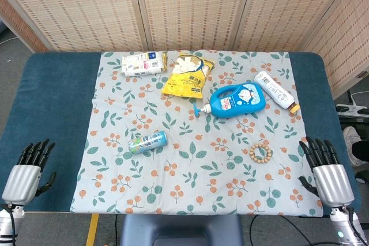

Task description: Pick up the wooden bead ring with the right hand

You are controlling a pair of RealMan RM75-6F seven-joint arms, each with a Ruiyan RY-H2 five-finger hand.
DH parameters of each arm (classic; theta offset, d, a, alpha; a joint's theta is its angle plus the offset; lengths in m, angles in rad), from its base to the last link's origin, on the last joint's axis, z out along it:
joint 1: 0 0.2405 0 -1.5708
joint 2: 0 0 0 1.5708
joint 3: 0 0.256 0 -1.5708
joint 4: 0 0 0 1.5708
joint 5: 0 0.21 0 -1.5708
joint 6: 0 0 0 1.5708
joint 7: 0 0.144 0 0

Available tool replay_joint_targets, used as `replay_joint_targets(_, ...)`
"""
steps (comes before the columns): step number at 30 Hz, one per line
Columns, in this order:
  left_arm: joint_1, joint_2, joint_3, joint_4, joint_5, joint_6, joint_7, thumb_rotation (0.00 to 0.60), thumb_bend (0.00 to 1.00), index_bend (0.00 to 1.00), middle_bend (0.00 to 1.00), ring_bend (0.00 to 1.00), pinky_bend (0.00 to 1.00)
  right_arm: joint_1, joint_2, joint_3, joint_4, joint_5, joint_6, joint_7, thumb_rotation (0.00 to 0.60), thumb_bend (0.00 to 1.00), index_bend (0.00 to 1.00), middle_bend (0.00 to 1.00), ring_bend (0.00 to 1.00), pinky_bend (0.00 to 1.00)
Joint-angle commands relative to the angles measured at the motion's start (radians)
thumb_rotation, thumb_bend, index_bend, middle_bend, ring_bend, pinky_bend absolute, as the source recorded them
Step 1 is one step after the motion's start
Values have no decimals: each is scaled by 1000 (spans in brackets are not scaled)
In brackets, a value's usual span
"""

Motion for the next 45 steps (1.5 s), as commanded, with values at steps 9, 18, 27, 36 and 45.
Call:
replay_joint_targets(9,8,13,0,-13,0,14,-15,600,454,0,0,0,82,41,-45,0,38,-77,-130,-21,600,163,0,18,0,0)
replay_joint_targets(18,10,19,-2,-18,-7,12,-22,600,454,0,0,0,83,155,-147,56,162,8,-378,-77,600,240,216,216,0,0)
replay_joint_targets(27,12,22,-1,-20,-14,4,-15,600,455,0,0,0,83,182,-211,74,278,61,-459,-34,600,282,399,337,0,0)
replay_joint_targets(36,9,20,0,-21,-19,-7,-6,600,454,0,0,0,84,221,-260,77,354,68,-525,-22,600,288,416,352,0,0)
replay_joint_targets(45,8,21,-1,-21,-24,-14,-6,600,454,0,0,0,84,239,-280,76,367,69,-543,-23,600,288,418,354,0,0)
